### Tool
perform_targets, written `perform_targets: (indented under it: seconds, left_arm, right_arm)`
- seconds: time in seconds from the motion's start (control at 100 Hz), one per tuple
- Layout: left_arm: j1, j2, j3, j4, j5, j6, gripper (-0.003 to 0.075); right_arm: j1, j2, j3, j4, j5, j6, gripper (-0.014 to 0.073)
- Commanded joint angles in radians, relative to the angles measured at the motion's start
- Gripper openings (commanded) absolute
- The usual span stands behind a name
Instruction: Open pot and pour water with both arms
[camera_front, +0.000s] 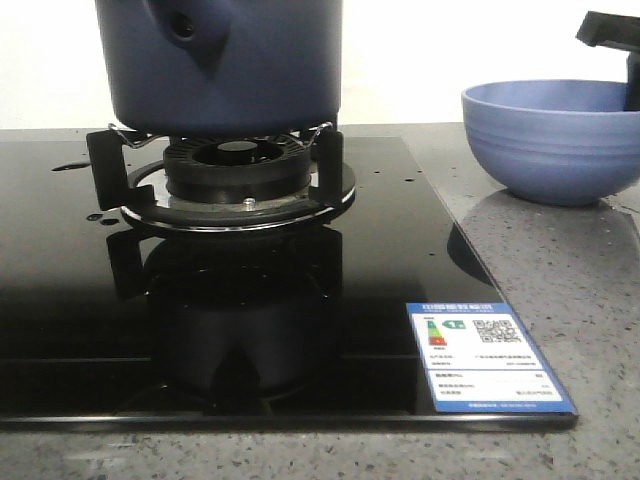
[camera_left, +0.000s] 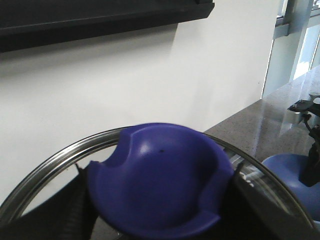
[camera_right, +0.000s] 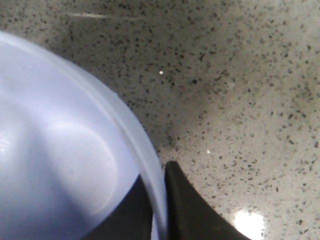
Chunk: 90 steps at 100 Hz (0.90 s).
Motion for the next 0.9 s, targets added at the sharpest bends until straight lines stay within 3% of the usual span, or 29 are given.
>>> perform_targets:
  seconds: [0.0, 0.08, 0.18, 0.25, 0.61, 0.89]
  left_arm:
    - [-0.007, -0.031, -0.040, -0.078, -0.017, -0.002, 0.0354]
    - [-0.007, -0.031, -0.040, -0.083, -0.017, -0.002, 0.0354]
    - [-0.007, -0.031, -0.040, -0.097, -0.015, -0.002, 0.0354]
    - [-0.007, -0.030, -0.040, -0.113, -0.005, -0.002, 0.0354]
    - [-0.097, 0.046, -0.040, -0.139, 0.033, 0.000, 0.0354]
    - [-0.161, 0.158, -0.040, -0.157, 0.030, 0.097, 0.0354]
  right_arm:
    - [-0.007, -0.042, -0.023, 0.008, -0.001, -0.019, 0.0026]
    - [-0.007, -0.042, -0.024, 0.008, 0.001, -0.019, 0.0157]
    - [-0.007, -0.042, -0.029, 0.008, 0.011, -0.019, 0.0391]
    - [-0.007, -0.048, -0.050, 0.008, 0.019, -0.019, 0.0467]
    - [-0.007, -0.268, -0.118, 0.065, 0.004, -0.019, 0.0469]
    - [-0.007, -0.390, -0.118, 0.101, -0.024, -0.020, 0.0469]
